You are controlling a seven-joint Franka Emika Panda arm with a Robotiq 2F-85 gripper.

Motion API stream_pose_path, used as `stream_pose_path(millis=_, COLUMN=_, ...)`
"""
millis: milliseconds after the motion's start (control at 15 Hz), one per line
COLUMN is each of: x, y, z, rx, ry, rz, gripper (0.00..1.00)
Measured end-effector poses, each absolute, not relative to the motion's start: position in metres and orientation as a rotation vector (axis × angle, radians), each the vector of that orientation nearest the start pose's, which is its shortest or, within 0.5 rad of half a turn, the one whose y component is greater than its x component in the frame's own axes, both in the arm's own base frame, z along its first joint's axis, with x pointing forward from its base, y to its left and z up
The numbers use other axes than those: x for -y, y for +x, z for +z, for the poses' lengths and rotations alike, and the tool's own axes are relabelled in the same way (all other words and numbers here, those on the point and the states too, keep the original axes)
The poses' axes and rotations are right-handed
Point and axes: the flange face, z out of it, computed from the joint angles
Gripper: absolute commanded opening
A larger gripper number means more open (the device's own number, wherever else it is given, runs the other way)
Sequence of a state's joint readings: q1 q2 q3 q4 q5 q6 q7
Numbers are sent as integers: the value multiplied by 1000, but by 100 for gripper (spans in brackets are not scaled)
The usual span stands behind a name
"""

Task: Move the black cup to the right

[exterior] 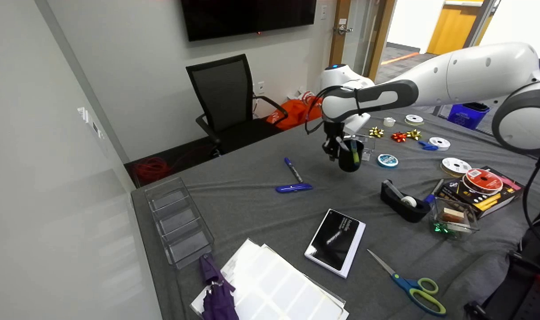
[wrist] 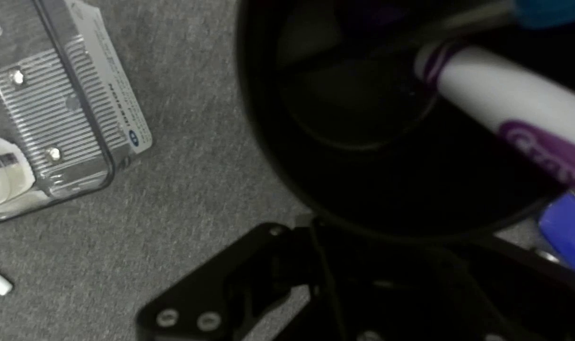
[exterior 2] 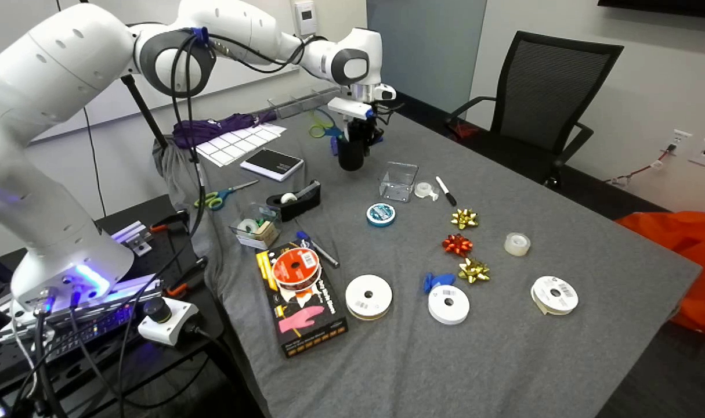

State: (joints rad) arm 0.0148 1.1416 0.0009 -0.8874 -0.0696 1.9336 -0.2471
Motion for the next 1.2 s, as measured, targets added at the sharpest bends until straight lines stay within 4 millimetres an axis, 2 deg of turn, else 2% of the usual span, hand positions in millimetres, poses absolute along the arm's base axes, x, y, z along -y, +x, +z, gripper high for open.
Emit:
stream_pose_path(millis=267, x=21, y=771, z=171, rx=654, ry=-3120, rz=95, gripper=5)
stream_pose_path(millis=533, x=41, y=746, z=155, rx=819, ry=-3062, rz=148, gripper=5)
stream_pose_path(millis=867, x=45, y=708, z=142, rx=945, ry=-3003, rz=241, gripper=5)
stream_pose_path(millis=1200, x=44, y=672, z=148, rx=1089, ry=-3022, rz=225, gripper=5)
